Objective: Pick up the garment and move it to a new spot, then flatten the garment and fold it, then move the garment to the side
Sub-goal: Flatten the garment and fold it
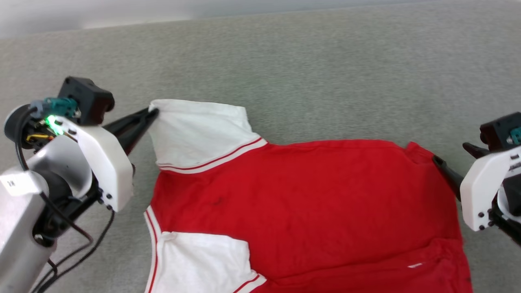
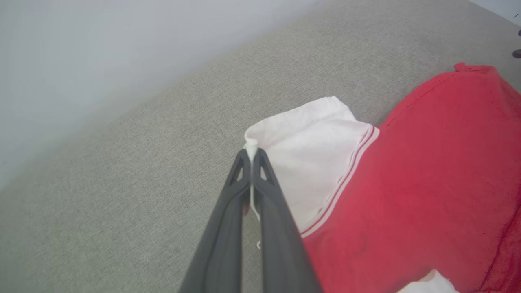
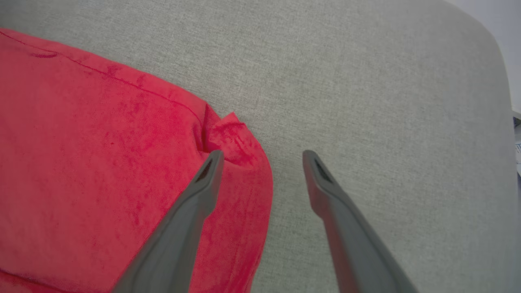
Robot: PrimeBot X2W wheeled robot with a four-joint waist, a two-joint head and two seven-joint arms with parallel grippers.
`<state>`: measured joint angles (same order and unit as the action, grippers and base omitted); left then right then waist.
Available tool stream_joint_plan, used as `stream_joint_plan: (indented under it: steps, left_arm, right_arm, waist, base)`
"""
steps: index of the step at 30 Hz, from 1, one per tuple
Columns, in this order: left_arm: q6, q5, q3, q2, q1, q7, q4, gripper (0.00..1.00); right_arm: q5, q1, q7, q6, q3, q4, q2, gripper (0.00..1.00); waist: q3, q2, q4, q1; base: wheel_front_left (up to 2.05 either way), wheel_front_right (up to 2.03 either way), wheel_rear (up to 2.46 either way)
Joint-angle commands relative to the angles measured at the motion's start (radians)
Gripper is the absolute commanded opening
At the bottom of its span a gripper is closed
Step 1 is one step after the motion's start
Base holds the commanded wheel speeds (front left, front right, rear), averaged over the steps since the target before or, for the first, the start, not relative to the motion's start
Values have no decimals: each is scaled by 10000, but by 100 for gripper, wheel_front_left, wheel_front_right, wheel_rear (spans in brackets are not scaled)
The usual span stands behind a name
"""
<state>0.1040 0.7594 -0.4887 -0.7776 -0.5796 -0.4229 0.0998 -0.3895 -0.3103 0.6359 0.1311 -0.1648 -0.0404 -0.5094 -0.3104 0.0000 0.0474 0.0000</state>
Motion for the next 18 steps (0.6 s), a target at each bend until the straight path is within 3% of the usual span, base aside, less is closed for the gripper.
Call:
stream_joint_plan:
  steps: [1, 8, 18]
  left_arm:
    - [-99, -71, 25, -26, 192, 88, 249, 0]
    - [-396, -277, -107, 120, 580, 355, 1458, 0]
    - [-279, -464, -471, 533, 446, 705, 1569, 0]
  right_arm:
    - [-122, -317, 378, -8, -72, 120, -119, 100]
    - [-99, -1025, 2208, -6, -455, 1030, -590, 100]
    - [-55, -1137, 2589, -8, -1567, 2359, -848, 100]
  waist:
    - [-87, 0, -335, 0]
    - [-487, 0, -1100, 0]
    - [-948, 0, -1654, 0]
  base:
    - [0, 0, 0]
    - [0, 0, 0]
    - [0, 0, 0]
